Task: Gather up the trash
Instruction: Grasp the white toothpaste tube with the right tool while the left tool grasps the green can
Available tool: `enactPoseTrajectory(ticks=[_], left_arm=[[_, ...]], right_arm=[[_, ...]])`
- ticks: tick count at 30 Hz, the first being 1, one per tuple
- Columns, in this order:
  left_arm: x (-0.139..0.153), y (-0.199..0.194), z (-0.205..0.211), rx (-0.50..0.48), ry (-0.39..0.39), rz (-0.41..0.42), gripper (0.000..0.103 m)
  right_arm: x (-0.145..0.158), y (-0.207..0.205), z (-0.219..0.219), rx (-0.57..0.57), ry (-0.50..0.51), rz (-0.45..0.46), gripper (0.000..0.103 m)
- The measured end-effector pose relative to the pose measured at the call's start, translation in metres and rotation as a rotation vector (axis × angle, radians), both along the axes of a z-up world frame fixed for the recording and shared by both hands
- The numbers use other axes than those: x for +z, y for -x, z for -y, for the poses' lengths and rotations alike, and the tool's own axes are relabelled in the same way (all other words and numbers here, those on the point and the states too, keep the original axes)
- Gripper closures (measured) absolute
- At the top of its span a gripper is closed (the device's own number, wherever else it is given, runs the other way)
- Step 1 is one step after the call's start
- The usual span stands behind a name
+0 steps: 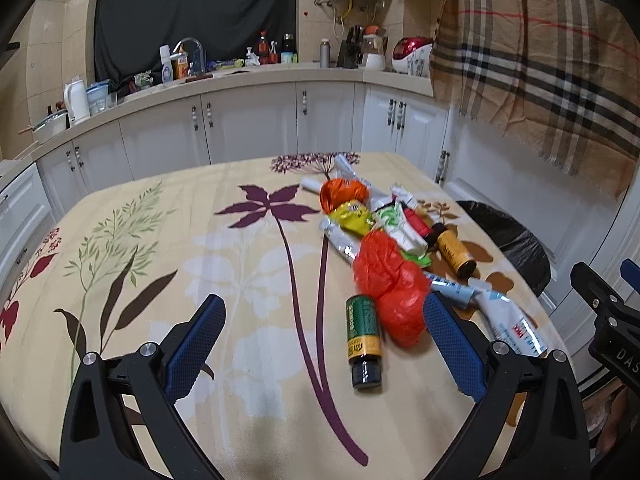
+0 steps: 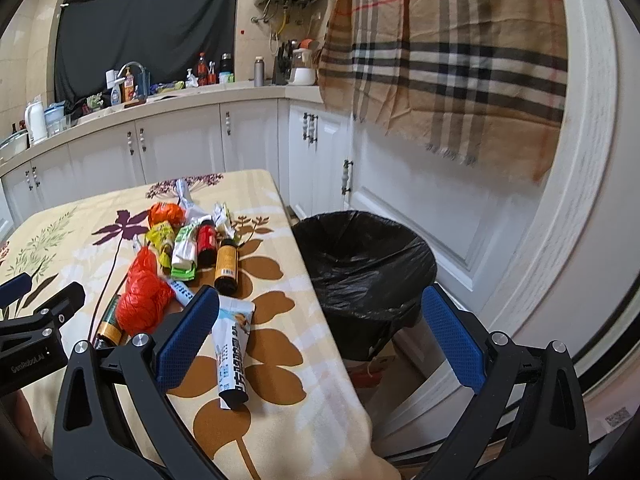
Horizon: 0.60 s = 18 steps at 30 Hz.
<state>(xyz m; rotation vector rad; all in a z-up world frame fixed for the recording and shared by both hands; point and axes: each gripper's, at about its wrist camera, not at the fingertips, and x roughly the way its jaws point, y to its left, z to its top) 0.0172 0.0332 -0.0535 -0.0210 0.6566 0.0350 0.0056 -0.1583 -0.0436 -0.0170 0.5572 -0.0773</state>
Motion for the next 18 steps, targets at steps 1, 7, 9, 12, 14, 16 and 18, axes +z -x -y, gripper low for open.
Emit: enactPoseTrajectory(ticks=[1, 7, 9, 12, 14, 16, 18], left_arm=[[-0.002, -0.001, 0.0, 0.0, -0.004, -0.004, 0.007], [-0.011, -0.005, 0.002, -0.014, -0.012, -0.039, 0.007], [-0.013, -0.006, 0.003, -0.016, -0.018, -0.046, 0.007], [-0.018, -0.008, 0.003, -0.02, -0.025, -0.059, 0.007], [-0.019, -0.007, 0.003, -0.021, -0.03, -0.063, 0.008], [-0.02, -0.005, 0.003, -0.023, -0.036, -0.062, 0.008], [-0.02, -0.003, 0.003, -0.033, -0.038, -0.064, 0.017]], right_arm=[[-0.002, -0.002, 0.0, 0.003, -0.002, -0.007, 0.004], [-0.013, -0.009, -0.003, 0.019, -0.01, -0.038, 0.005], [-0.015, -0.011, -0.003, 0.023, -0.013, -0.045, 0.005], [-0.019, -0.013, -0.004, 0.026, -0.016, -0.055, 0.006], [-0.021, -0.014, -0.004, 0.029, -0.018, -0.062, 0.012], [-0.023, -0.015, -0.004, 0.038, -0.024, -0.075, 0.018], [-0.025, -0.015, -0.006, 0.046, -0.029, -0.082, 0.018]])
